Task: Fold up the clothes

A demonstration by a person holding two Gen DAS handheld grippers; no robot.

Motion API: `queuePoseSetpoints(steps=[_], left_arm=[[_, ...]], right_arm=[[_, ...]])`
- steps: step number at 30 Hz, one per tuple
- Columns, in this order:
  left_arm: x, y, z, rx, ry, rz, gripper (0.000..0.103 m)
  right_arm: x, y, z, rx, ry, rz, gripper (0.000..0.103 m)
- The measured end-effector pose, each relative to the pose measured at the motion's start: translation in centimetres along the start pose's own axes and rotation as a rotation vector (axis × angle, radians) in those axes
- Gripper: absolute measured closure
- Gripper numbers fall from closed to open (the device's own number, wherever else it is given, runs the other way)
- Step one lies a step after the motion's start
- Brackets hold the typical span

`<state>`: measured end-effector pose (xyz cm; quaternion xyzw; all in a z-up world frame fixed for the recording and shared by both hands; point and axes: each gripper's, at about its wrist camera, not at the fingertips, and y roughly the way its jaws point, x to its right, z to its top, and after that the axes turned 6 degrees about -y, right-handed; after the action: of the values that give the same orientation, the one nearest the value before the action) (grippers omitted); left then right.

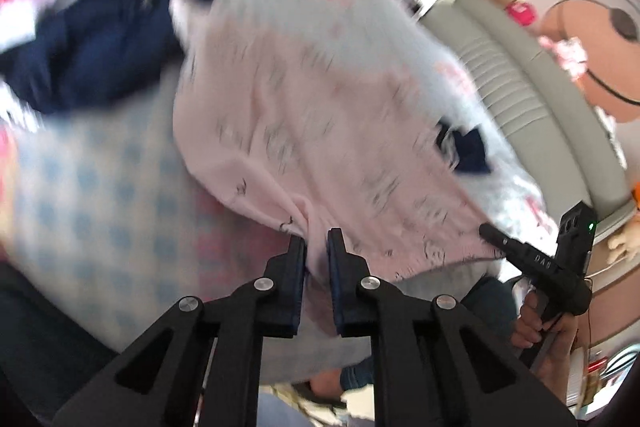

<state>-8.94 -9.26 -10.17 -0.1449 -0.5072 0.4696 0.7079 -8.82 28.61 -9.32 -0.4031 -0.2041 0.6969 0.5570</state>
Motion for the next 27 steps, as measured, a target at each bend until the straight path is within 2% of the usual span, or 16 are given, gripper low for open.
queuePoseSetpoints(steps=[2, 6, 10, 13, 14, 15, 16, 17, 19, 20, 23, 24, 25, 26, 27], left_arm=[[-0.3, -1.3, 0.4, 0.027, 0.009, 0.041, 0.091], [-2.7, -0.7, -0.8, -0.016, -0.038, 0.114, 0.091], [-5.9, 0.9, -2.3, -0.115, -0.148, 0.099, 0.091], [-7.3, 1.1, -2.7, -0.129, -0.196, 0.075, 0.087], [-7.5, 1.2, -2.7, -0.129, -0.21, 0.058, 0.078], [-7.4, 1.5, -2.7, -0.125, -0.224, 0.029, 0.063], [-7.4, 1.8, -2.6, -0.12, -0.237, 0.002, 0.056], [-7.3, 1.9, -2.5, -0.112, -0.247, -0.017, 0.048], [-7.0, 2.7, -2.4, -0.123, -0.242, -0.025, 0.045], [-6.7, 3.5, -2.5, -0.146, -0.236, -0.019, 0.042], [-6.0, 5.6, -3.2, -0.21, -0.217, 0.001, 0.041], [-5.7, 5.8, -3.6, -0.214, -0.203, 0.005, 0.043], [-5.3, 5.8, -4.0, -0.207, -0.189, 0.016, 0.044], [-4.9, 5.6, -4.4, -0.194, -0.179, 0.028, 0.05], [-4.6, 5.3, -4.8, -0.186, -0.177, 0.03, 0.061]], right_arm=[[-0.1, -0.9, 0.2, 0.016, -0.014, -0.017, 0.092], [0.6, 1.2, -1.6, -0.074, -0.009, -0.087, 0.092], [1.7, 2.8, -3.6, -0.164, 0.0, -0.112, 0.088], [2.3, 3.4, -3.9, -0.175, 0.025, -0.099, 0.08], [2.5, 3.3, -3.6, -0.166, 0.035, -0.101, 0.08], [2.7, 3.3, -3.4, -0.158, 0.045, -0.104, 0.079], [2.8, 3.2, -3.2, -0.15, 0.046, -0.11, 0.077], [2.6, 3.4, -3.2, -0.151, 0.041, -0.109, 0.067], [2.2, 3.7, -3.0, -0.153, 0.03, -0.108, 0.056], [2.0, 3.9, -3.0, -0.154, 0.025, -0.107, 0.055], [1.4, 4.4, -2.8, -0.157, 0.009, -0.105, 0.052], [1.2, 4.5, -2.7, -0.158, 0.004, -0.104, 0.052], [1.0, 4.7, -2.6, -0.158, -0.002, -0.104, 0.059], [0.8, 4.9, -2.6, -0.159, -0.007, -0.103, 0.077], [0.6, 5.0, -2.5, -0.16, -0.013, -0.102, 0.078]])
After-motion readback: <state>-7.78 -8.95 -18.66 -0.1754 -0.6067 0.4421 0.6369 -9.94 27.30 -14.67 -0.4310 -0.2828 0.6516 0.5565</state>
